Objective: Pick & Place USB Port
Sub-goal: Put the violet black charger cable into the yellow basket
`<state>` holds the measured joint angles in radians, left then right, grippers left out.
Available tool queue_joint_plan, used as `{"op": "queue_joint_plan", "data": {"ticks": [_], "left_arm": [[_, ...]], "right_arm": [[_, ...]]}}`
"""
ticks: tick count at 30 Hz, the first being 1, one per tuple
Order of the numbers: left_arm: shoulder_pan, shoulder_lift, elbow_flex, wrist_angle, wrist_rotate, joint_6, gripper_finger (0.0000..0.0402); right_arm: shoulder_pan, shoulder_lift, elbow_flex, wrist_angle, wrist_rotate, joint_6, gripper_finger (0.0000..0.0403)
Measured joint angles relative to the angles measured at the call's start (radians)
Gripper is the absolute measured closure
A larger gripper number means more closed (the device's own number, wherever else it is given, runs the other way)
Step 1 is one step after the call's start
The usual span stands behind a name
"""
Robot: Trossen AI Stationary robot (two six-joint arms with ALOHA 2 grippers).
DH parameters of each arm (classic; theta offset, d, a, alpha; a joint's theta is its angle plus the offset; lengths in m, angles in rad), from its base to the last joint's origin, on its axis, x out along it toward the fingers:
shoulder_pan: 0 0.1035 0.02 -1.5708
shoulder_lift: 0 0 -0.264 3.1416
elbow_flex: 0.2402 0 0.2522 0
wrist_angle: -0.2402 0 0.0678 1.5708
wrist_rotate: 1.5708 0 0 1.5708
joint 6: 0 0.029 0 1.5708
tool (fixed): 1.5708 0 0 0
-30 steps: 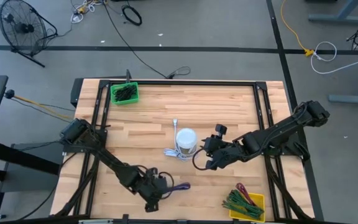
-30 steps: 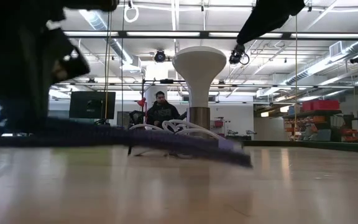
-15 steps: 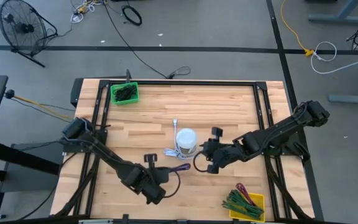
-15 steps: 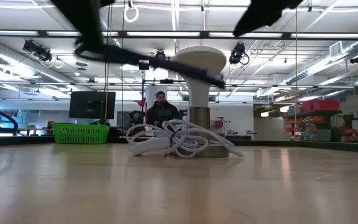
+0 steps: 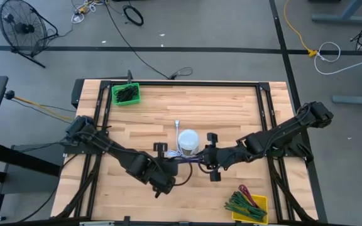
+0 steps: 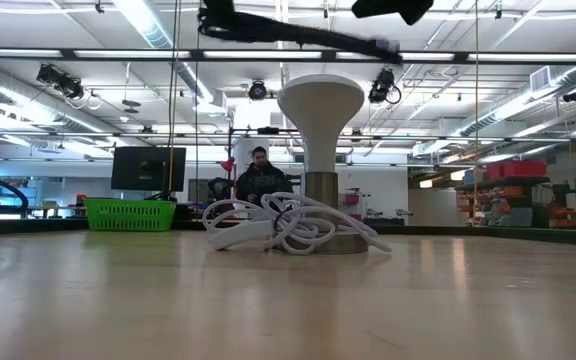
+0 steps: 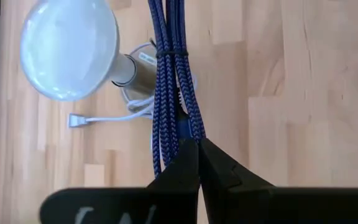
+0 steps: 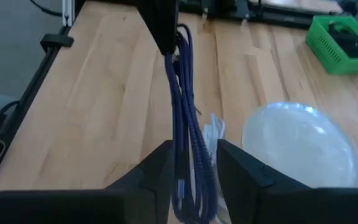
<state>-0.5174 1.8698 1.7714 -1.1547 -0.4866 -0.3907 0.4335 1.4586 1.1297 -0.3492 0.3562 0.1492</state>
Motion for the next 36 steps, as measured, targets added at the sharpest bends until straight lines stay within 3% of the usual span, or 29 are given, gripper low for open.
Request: {"op": "queue_joint_plan", "data": {"ticks": [6,17,24,36], "left_arm": [[0.03,0.0,0.018,-0.001,0.0,0.066,0.0401],[0.052,0.0,0.018,-0.032,-0.029,0.115,0.0401],[0.061,0.0,0.017,-0.05,-0.045,0.117,0.0401],[0.048,0.0,0.017,-0.046,-0.044,0.118,0.0401]], "right_arm": [[-0.039,0.0,0.0,0.033,0.009,-0.035,0.0224],[-0.113,0.062,0.0,0.07,-0.09,-0.037,0.0149],[-0.112,0.077,0.0,0.083,-0.113,-0.057,0.0148],[-0.112,0.112,0.0,0.064,-0.096,-0.056,0.0189]]}}
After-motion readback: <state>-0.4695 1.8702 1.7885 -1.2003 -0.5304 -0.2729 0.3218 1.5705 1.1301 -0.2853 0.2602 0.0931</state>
